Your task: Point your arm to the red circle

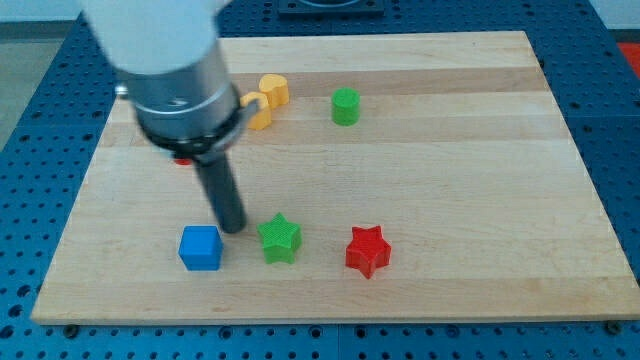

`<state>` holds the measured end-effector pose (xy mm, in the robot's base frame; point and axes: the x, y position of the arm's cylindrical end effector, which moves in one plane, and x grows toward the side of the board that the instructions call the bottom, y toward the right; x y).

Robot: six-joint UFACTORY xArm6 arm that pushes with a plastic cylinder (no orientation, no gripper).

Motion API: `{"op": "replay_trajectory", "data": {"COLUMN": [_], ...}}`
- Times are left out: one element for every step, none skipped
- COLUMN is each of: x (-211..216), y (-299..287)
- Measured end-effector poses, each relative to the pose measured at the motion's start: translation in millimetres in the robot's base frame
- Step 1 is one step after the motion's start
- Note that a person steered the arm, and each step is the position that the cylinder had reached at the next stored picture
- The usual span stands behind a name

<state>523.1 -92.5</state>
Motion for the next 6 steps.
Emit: {"op": "replay_trajectory", "data": {"x": [0.0, -0.1, -6.7, -48.6, -98.1, -134.1], "y": [46.6, 47.6, 52.7, 39.7, 26.7, -7.0]}}
